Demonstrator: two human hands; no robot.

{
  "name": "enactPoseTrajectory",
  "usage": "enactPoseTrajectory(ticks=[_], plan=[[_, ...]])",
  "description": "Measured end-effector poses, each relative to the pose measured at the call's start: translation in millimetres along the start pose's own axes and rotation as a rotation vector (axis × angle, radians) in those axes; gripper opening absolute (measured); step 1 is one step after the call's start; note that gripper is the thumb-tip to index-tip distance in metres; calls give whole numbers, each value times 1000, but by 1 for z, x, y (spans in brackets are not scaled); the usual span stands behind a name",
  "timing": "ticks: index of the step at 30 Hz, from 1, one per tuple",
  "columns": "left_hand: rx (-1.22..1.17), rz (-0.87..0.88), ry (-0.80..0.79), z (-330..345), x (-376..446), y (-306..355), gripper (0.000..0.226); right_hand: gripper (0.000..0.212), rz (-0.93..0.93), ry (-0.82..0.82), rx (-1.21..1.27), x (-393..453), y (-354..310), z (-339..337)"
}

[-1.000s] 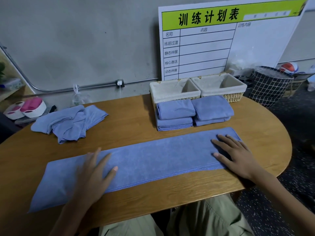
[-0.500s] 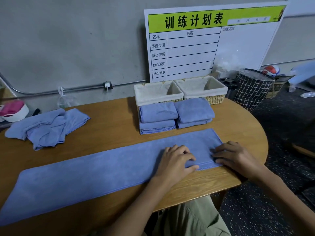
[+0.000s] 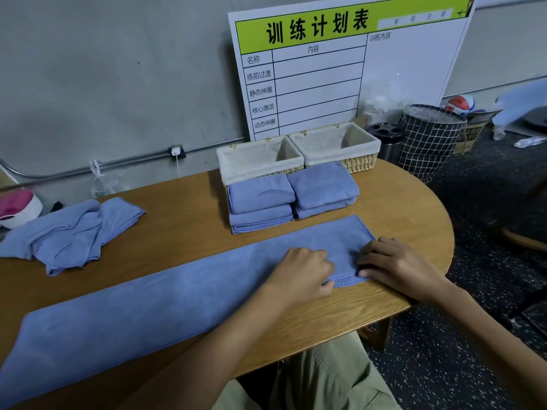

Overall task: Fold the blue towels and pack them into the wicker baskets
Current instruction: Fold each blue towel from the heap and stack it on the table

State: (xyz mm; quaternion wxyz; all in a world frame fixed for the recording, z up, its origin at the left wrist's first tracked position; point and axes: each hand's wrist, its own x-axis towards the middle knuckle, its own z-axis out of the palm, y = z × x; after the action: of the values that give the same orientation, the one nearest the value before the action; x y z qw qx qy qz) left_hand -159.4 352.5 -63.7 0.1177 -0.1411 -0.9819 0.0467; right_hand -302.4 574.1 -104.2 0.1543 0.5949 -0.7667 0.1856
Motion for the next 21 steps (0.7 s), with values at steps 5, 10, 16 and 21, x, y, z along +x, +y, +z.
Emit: enactPoseTrajectory(ticks=[5, 10, 16, 21], plan=[[117, -15, -49, -10, 11, 11, 32, 38, -36, 6, 53, 8, -11, 5], [-110, -85, -15, -10, 12, 4, 21, 32, -104, 34, -43, 20, -21, 7], [-210, -152, 68, -2, 5, -5, 20, 22, -61, 74, -176, 19, -15, 5], [-169, -128, 163, 10, -2, -1, 41, 24, 7, 91, -162, 4, -6, -7]])
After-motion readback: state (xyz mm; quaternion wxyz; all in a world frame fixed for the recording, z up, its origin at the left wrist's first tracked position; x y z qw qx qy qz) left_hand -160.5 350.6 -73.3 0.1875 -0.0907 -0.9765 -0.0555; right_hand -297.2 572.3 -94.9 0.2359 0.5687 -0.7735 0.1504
